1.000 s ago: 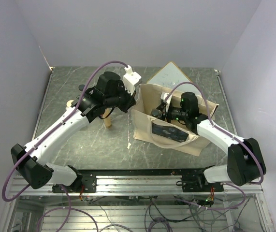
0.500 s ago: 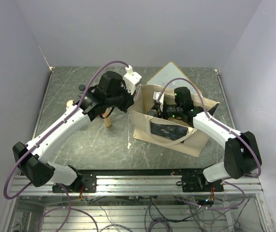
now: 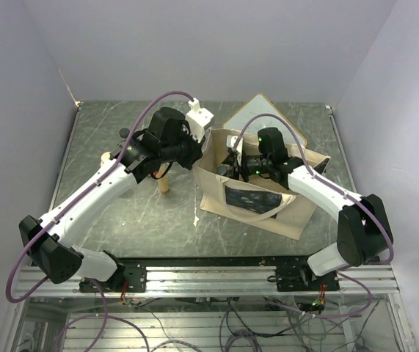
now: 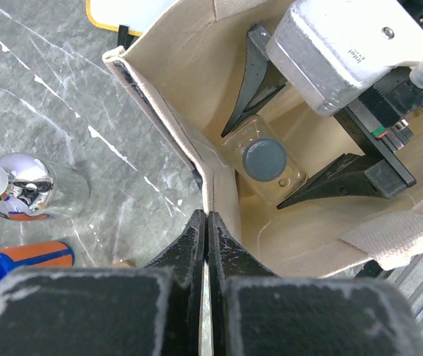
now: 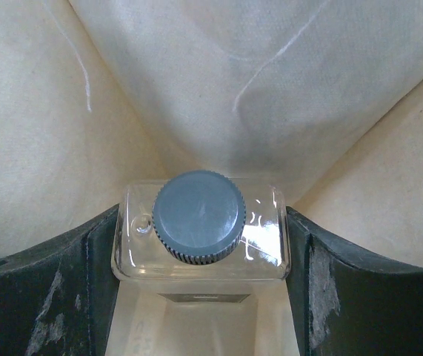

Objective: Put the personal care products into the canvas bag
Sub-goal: Place the care product in the canvas bag.

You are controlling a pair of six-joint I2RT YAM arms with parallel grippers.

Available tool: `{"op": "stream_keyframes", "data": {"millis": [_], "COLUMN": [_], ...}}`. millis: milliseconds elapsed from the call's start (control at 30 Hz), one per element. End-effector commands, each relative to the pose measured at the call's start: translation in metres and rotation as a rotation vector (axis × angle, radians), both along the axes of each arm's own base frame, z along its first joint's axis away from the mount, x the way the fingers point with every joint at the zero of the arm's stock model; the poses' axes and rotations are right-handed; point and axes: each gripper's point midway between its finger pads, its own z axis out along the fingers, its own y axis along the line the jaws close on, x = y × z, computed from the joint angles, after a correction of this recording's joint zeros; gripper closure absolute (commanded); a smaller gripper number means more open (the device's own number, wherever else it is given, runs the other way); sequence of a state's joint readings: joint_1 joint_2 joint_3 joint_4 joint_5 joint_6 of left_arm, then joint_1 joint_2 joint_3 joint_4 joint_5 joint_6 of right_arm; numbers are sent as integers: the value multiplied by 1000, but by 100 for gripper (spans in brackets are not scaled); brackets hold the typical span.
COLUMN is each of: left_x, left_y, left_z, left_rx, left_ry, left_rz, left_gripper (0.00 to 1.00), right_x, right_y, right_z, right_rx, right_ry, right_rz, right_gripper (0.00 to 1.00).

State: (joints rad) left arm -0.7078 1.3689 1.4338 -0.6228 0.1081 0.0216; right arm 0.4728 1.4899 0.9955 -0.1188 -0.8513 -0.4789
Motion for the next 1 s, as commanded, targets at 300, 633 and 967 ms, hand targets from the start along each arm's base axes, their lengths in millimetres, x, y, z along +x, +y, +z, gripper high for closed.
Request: {"op": "stream_keyframes", "data": {"millis": [300,633,967], "left_x": [1,-1,-10], "left_y": [-4,-7,-13], "left_z": [2,0,4], "left_rx": [-8,-10,-35], "left_ry": [22,28,14], "left_rz": [-4,-22,-101], "left_gripper": [93,93,92], "right_x": [-3,-4,-3], "right_y": [18,15,7], "right_z": [45,8,-12], "right_rx": [141,131,46], "right_ry": [-132,-120,-86], "right_rz": [75,50,37], "right_gripper": [100,100,78]}}
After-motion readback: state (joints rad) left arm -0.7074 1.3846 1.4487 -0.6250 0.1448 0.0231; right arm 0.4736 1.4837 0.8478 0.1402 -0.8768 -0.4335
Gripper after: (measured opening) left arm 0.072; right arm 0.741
